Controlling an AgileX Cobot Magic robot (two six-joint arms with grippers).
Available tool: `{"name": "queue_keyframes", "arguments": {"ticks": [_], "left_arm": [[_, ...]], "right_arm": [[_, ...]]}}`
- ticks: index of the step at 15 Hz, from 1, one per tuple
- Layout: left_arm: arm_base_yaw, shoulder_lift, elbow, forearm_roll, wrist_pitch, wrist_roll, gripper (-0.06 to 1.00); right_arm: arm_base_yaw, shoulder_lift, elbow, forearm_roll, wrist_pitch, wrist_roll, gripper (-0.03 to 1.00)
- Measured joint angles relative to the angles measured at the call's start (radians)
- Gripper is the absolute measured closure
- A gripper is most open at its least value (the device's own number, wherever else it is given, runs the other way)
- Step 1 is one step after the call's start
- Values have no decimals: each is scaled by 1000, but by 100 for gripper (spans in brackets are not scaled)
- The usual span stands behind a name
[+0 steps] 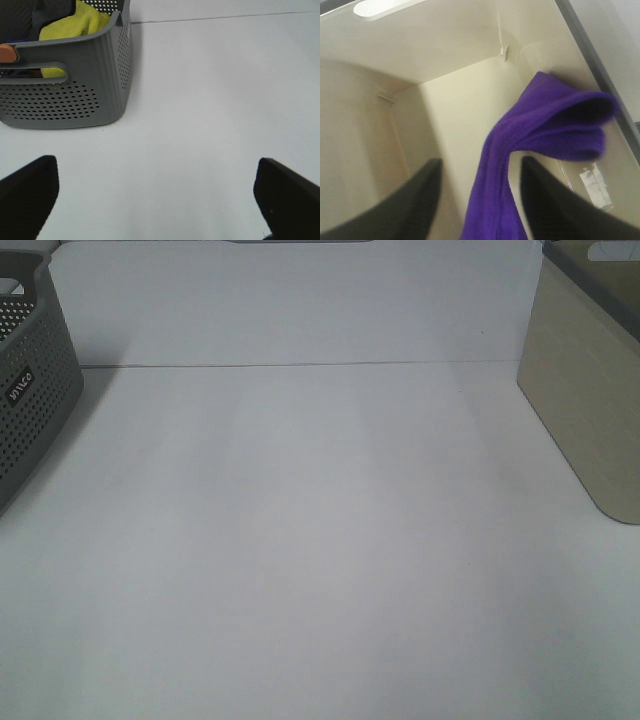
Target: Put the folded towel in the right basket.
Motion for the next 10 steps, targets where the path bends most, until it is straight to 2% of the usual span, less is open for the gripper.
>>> {"name": "queue_keyframes", "arguments": {"ticks": [1, 2, 3, 7, 9, 10], "left_arm": [[0, 0, 0, 0, 0, 0, -5], [0, 0, 0, 0, 0, 0, -5], [0, 0, 0, 0, 0, 0, -5], [0, 0, 0, 0, 0, 0, -5], [0, 0, 0, 0, 0, 0, -5], [0, 0, 0, 0, 0, 0, -5]], "right_arm": [[0, 0, 4, 5, 0, -1, 20], [0, 0, 5, 18, -1, -1, 9], [0, 0, 5, 22, -1, -1, 4], [0, 0, 7, 46, -1, -12, 0], [7, -12, 7, 155, 0, -62, 0], [18, -21, 5, 170, 0, -71, 0]]}}
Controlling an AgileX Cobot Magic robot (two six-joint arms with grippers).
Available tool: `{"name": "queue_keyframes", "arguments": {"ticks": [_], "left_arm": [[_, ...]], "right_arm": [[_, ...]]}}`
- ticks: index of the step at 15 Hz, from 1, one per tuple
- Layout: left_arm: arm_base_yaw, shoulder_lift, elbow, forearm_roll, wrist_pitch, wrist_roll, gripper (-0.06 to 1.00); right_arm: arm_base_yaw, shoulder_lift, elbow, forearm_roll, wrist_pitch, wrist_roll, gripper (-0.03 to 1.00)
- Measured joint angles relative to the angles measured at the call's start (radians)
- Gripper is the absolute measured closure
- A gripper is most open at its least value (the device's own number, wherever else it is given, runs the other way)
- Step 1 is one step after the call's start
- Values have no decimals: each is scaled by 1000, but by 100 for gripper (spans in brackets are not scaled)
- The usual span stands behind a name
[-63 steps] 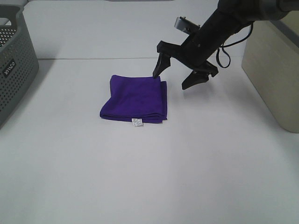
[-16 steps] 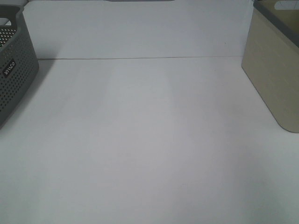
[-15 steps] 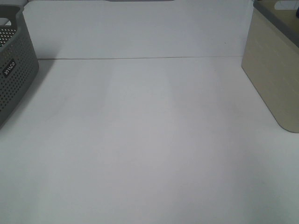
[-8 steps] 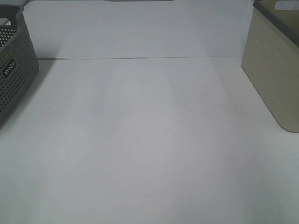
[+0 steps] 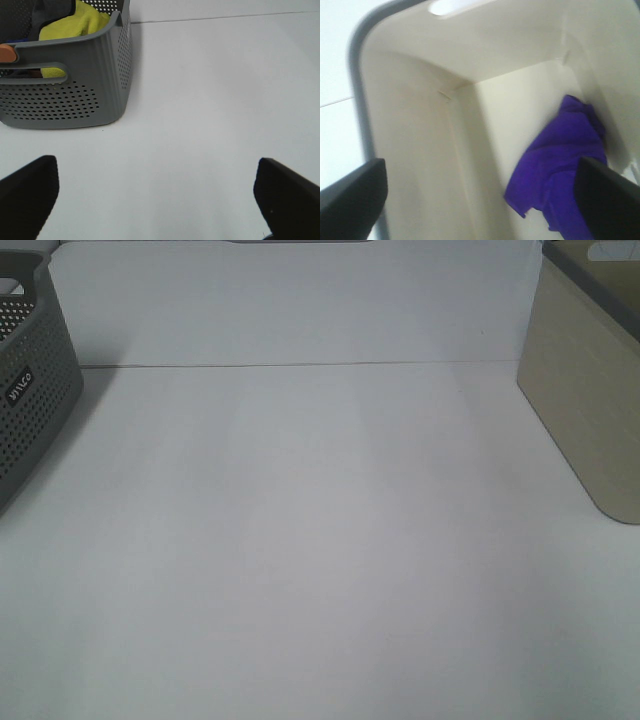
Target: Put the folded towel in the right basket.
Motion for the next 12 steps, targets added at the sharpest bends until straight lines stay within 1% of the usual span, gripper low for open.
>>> {"name": "queue_keyframes", "arguments": {"ticks": [1, 2, 3, 4, 5, 7, 8, 9, 12], "left_arm": [[0, 0, 0, 0, 0, 0, -5], [0, 0, 0, 0, 0, 0, -5], [0, 0, 0, 0, 0, 0, -5], [0, 0, 0, 0, 0, 0, -5], [0, 0, 0, 0, 0, 0, -5], [0, 0, 0, 0, 0, 0, -5], [0, 0, 0, 0, 0, 0, -5], [0, 0, 0, 0, 0, 0, -5], [0, 0, 0, 0, 0, 0, -5]], "right_arm": [[36, -16, -15, 3, -2, -12, 0], [83, -37, -24, -19, -2, -15, 0], [138, -61, -24, -71, -2, -15, 0], [243, -131, 3, -193, -3, 13, 0], [283, -192, 54, -234, -4, 31, 0], [345, -347, 214, -260, -9, 51, 0], [370, -454, 319, -260, -9, 68, 0], [383, -510, 383, -258, -9, 79, 0], [407, -876, 797, -258, -9, 143, 0]]}}
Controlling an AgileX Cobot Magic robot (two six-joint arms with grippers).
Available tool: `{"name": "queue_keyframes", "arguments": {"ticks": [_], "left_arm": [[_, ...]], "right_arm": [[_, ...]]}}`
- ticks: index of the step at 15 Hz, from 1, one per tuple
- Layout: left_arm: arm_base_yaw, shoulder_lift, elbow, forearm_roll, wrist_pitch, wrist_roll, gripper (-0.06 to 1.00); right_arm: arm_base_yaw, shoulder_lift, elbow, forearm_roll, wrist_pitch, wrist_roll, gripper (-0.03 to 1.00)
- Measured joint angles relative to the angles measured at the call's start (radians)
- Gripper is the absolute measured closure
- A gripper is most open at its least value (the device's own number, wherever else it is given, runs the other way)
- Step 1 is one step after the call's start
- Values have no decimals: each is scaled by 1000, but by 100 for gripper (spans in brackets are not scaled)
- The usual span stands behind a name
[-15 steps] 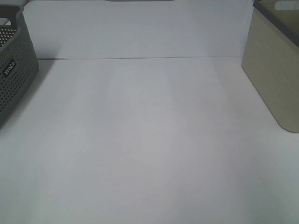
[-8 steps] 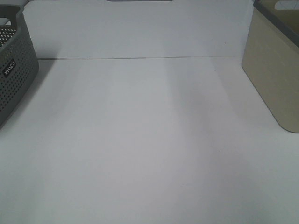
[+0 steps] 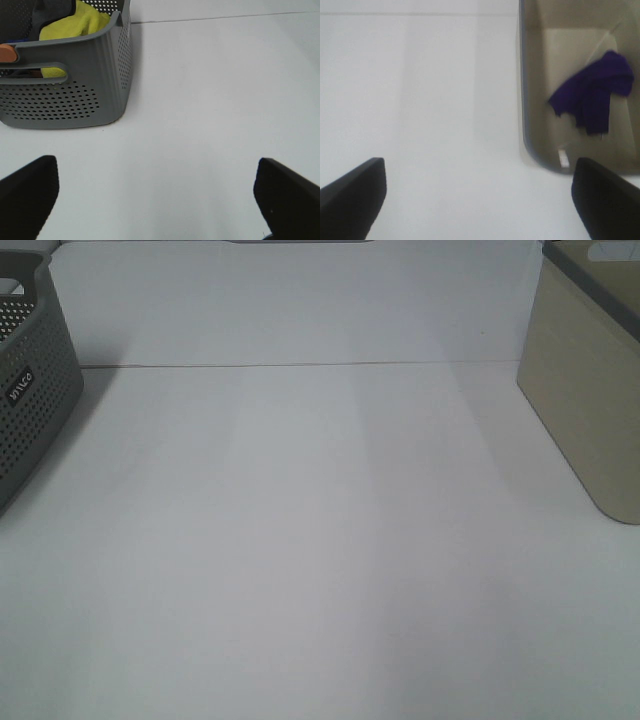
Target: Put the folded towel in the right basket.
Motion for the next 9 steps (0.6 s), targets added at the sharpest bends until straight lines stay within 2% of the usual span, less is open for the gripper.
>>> {"name": "queue_keyframes", "arguments": {"ticks": [1, 2, 5, 6, 9], "left_arm": [[0, 0, 0, 0, 0, 0, -5], [0, 0, 0, 0, 0, 0, -5], [0, 0, 0, 0, 0, 0, -5], [0, 0, 0, 0, 0, 0, -5], [0, 0, 0, 0, 0, 0, -5]], "right_arm": [[0, -137, 144, -1, 2, 9, 0], [0, -193, 209, -1, -2, 11, 0], [0, -563, 501, -15, -62, 25, 0], [0, -770, 633, -43, -66, 23, 0], [0, -1020, 791, -58, -67, -40, 0]]}}
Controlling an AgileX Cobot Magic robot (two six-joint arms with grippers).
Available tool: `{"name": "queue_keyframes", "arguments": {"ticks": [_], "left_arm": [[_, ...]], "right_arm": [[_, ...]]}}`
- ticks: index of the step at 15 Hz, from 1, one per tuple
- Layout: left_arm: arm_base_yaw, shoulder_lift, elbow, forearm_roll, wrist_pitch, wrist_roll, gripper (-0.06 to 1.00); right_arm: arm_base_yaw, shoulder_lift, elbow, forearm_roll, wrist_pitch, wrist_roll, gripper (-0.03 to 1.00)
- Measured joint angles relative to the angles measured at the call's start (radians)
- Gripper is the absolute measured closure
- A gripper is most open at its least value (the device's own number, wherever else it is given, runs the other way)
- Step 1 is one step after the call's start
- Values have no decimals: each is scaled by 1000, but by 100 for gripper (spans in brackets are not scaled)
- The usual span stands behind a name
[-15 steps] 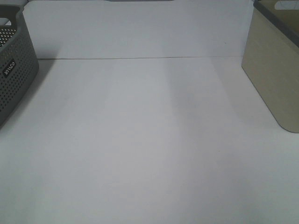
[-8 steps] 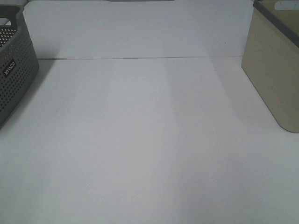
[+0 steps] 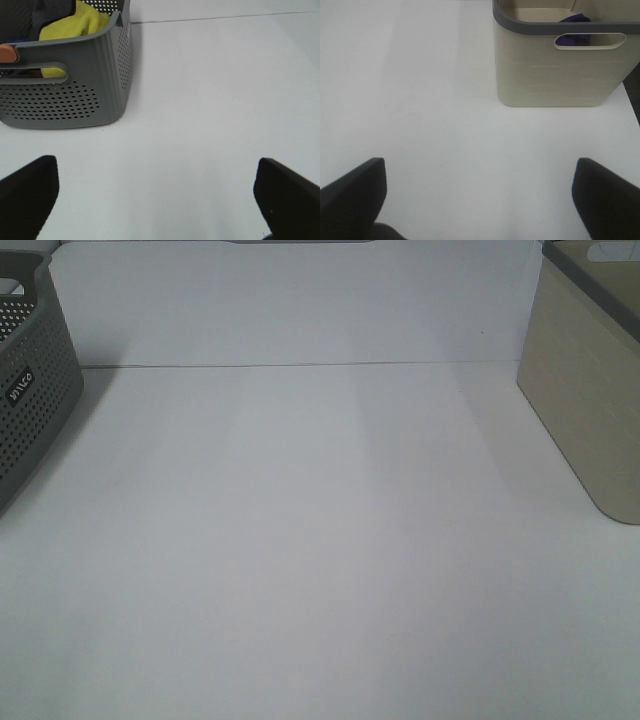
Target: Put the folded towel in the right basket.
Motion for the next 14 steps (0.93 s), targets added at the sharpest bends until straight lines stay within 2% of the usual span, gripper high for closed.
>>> {"name": "queue_keyframes", "arguments": {"ticks": [5, 8, 14], "left_arm": [[0, 0, 0, 0, 0, 0, -5], [0, 0, 0, -1, 0, 0, -5], [0, 0, 0, -2, 0, 0, -5]], "right_arm": [[0, -234, 186, -3, 13, -40, 0], [0, -249, 289, -3, -18, -45, 0], [0, -249, 295, -3, -44, -52, 0]]}}
